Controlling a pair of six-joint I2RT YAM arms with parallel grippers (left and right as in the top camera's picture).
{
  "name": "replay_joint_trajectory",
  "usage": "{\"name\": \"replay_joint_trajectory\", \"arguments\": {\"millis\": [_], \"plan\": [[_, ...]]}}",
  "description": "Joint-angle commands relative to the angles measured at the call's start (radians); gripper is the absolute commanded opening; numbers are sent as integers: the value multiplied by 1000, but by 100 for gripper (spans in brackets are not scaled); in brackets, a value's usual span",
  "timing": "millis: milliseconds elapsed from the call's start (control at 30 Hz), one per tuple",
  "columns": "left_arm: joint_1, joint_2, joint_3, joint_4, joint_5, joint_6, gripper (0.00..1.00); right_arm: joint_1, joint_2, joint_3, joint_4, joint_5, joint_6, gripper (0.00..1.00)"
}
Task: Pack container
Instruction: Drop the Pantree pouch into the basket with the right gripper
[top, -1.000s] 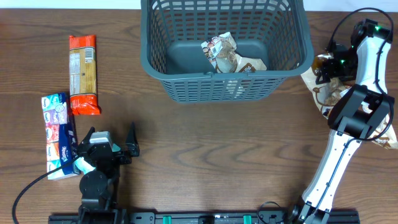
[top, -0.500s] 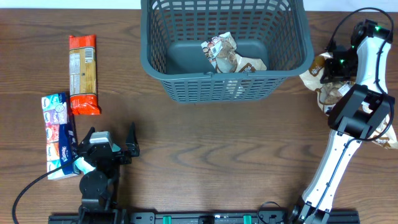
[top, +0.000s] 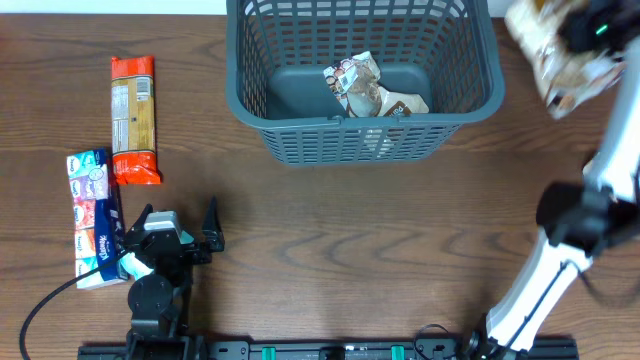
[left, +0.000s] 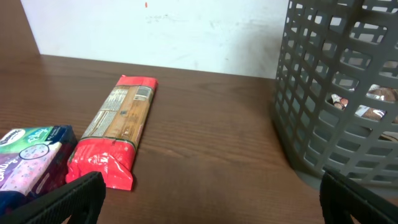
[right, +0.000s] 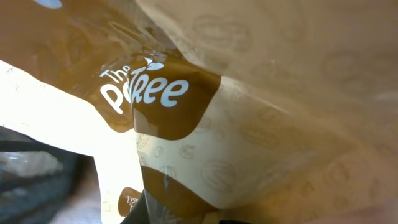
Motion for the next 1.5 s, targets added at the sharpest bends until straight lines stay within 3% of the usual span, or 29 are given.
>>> {"name": "replay_joint_trajectory", "arguments": {"millis": [0, 200, 400, 567, 1033, 1133, 1233, 1267, 1300, 1400, 1467], "plan": [[-3, 1, -18, -37, -31, -13, 99, 97, -172, 32, 3, -103, -135, 1], [-3, 1, -18, -37, -31, -13, 99, 346, -259, 32, -27, -114, -553, 1], [-3, 1, -18, -37, -31, -13, 99, 529, -188, 31, -65, -114, -829, 1], [-3, 1, -18, -37, -30, -32, 99, 581, -69, 31, -61, -115, -826, 1], [-3, 1, -18, -37, -30, -32, 99, 660, 300, 31, -39, -102, -553, 3], [-3, 1, -18, -37, -30, -32, 99, 665, 340, 31, -39, -102, -529, 9], [-3, 1, -18, -37, -30, -32, 99, 661, 341, 31, -34, -102, -527, 33], [-3, 1, -18, -37, -30, -32, 99, 656, 330, 31, -30, -102, -528, 72], [-3, 1, -18, -37, -30, -32, 99, 652, 323, 31, -32, -102, -527, 80], [-3, 1, -18, -37, -30, -32, 99, 637, 280, 31, -54, -103, -515, 92], [-3, 1, -18, -37, -30, -32, 99, 622, 229, 31, -75, -97, -513, 94]]}}
